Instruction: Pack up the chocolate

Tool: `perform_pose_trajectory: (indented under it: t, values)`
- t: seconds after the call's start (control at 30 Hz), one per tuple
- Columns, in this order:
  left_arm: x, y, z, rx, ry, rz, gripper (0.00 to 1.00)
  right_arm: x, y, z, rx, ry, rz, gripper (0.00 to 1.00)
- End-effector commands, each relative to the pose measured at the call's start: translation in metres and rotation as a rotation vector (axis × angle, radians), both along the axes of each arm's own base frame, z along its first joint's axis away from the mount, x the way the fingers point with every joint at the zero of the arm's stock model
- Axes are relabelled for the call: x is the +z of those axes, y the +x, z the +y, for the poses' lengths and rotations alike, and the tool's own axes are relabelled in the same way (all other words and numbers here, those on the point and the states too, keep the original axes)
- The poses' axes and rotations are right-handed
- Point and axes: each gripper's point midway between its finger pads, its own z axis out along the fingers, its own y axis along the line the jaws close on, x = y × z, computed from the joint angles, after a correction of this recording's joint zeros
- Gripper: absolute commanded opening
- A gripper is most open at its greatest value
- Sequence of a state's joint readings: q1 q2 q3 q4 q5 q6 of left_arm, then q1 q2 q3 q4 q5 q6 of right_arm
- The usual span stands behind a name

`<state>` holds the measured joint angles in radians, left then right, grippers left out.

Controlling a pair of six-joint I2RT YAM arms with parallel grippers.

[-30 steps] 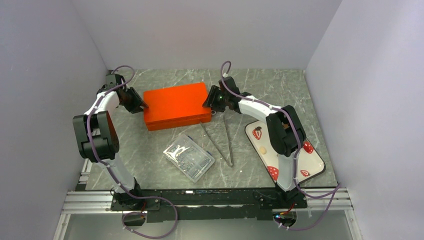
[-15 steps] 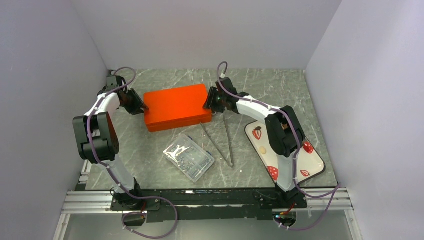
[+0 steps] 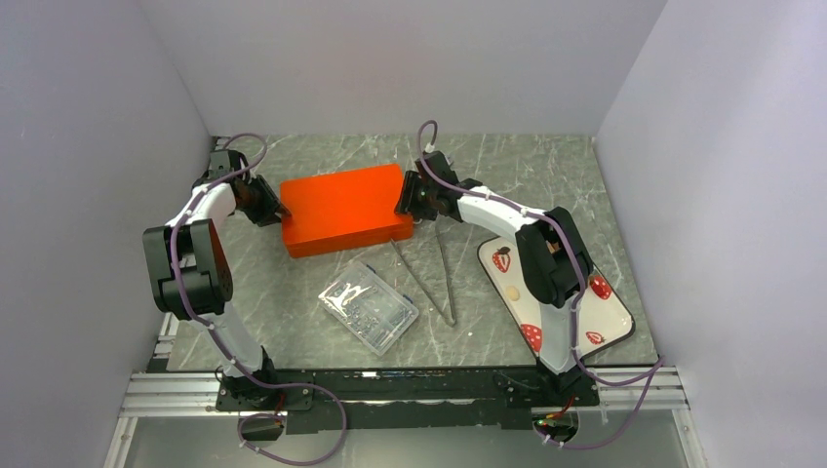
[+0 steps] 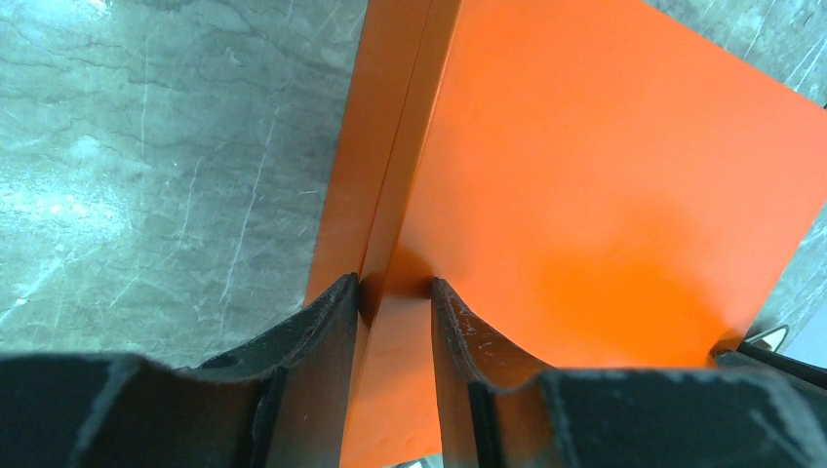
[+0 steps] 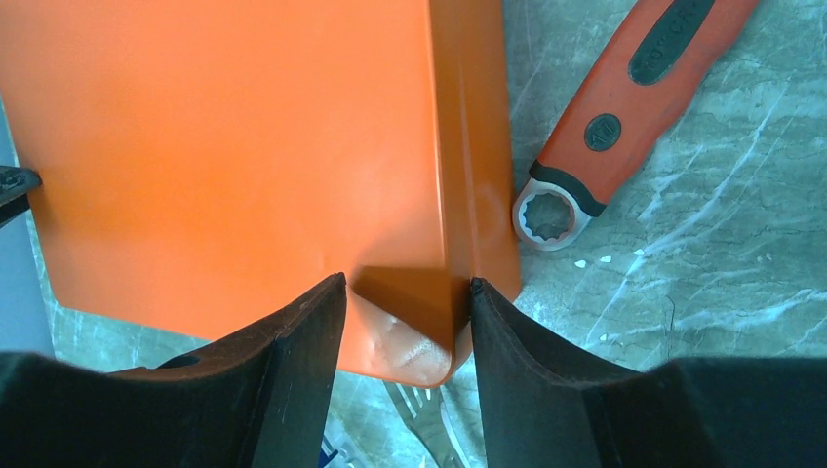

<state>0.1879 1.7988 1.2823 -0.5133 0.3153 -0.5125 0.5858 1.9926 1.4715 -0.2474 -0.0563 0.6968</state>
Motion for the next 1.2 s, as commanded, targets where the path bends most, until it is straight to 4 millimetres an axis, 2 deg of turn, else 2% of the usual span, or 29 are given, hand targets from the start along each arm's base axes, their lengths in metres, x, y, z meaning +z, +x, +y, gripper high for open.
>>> perform_pose_trajectory:
  t: [0.0,0.2,0.5,0.63,0.73,0.93,1.03,1.07,1.17]
  values:
    - [-0.007,-0.013,-0.014,-0.03,-0.021,0.046,0.37,0.021,0.001,0.016,0.035,0.037,-0.041,0.52]
    - [-0.012,-0.01,-0.014,-0.023,-0.02,0.059,0.37,0.007,-0.001,0.012,0.034,0.014,-0.016,0.52]
    - [-0.016,-0.006,-0.01,-0.008,0.002,0.082,0.37,-0.025,-0.006,-0.024,-0.03,-0.051,0.035,0.49]
    - [-0.018,-0.004,-0.01,-0.004,0.003,0.082,0.37,-0.028,-0.01,-0.032,-0.038,-0.081,0.035,0.48]
    - [-0.019,-0.004,-0.009,-0.001,0.007,0.085,0.37,-0.012,-0.006,-0.034,-0.036,-0.084,0.006,0.49]
    - [-0.019,-0.004,-0.006,-0.001,0.022,0.091,0.37,0.044,0.015,-0.041,-0.046,-0.095,-0.096,0.61]
    - [-0.018,-0.003,-0.006,-0.003,0.023,0.088,0.37,0.068,0.02,-0.042,-0.041,-0.107,-0.138,0.62]
    - [-0.018,-0.003,-0.006,-0.003,0.023,0.088,0.37,0.074,0.02,-0.039,-0.032,-0.103,-0.149,0.61]
    - [-0.018,-0.003,-0.007,-0.004,0.022,0.088,0.37,0.082,0.016,-0.026,0.005,-0.128,-0.164,0.43]
